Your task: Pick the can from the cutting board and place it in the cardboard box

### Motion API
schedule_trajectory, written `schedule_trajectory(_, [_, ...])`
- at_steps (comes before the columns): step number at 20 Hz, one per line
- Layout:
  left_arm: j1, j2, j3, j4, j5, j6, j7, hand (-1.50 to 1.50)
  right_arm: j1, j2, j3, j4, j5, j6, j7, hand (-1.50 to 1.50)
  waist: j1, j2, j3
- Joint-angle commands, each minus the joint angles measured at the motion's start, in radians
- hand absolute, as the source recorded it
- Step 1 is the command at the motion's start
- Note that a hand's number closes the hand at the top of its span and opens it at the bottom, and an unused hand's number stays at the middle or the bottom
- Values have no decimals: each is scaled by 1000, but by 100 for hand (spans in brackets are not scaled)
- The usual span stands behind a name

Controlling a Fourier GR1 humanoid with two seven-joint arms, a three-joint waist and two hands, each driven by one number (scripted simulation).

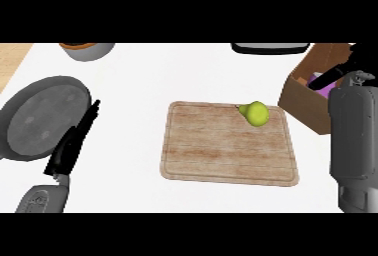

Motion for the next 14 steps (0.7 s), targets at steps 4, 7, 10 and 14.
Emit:
schedule_trajectory(4, [8, -39, -33, -28, -26, 25, 21, 0, 17, 23, -37, -69, -99, -344, -149, -150, 15, 3, 1])
schedule_trajectory(7, [-27, 27, 19, -22, 17, -35, 32, 0, 2, 31, -75, -67, -157, -491, -201, -150, 21, 4, 1])
schedule_trajectory(10, [11, 18, 12, -34, 1, -18, 6, 0, 61, 58, -125, -41, -250, -614, -265, -150, 15, 3, 1])
schedule_trajectory(14, [14, -20, -3, 7, -17, 14, -30, 0, 105, 50, -191, -83, -352, -727, -319, -150, 3, 3, 0])
